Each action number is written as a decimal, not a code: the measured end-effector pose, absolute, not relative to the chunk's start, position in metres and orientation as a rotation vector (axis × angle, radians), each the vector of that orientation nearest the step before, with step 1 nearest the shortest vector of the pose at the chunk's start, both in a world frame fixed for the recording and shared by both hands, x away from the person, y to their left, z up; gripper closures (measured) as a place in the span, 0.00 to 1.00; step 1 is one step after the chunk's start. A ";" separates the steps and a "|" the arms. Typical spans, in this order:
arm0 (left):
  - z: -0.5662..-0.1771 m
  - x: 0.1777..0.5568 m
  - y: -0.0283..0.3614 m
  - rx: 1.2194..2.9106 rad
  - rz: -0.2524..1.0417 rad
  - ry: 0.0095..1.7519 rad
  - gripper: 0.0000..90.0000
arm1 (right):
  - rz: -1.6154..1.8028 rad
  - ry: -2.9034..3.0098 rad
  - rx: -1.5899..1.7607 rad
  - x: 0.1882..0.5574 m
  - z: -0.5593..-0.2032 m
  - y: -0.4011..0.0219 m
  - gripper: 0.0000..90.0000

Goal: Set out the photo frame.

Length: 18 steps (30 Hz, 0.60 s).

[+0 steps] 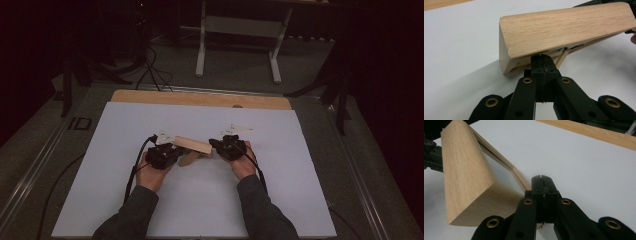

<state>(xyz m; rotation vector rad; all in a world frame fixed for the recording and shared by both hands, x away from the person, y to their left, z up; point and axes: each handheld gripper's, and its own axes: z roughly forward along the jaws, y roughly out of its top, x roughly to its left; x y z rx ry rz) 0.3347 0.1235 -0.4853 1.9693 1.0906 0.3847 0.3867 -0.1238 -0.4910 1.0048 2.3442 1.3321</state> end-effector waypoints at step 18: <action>-0.481 0.335 0.118 1.968 0.380 1.077 0.99 | 1.295 2.376 0.937 0.380 -0.488 -0.122 1.00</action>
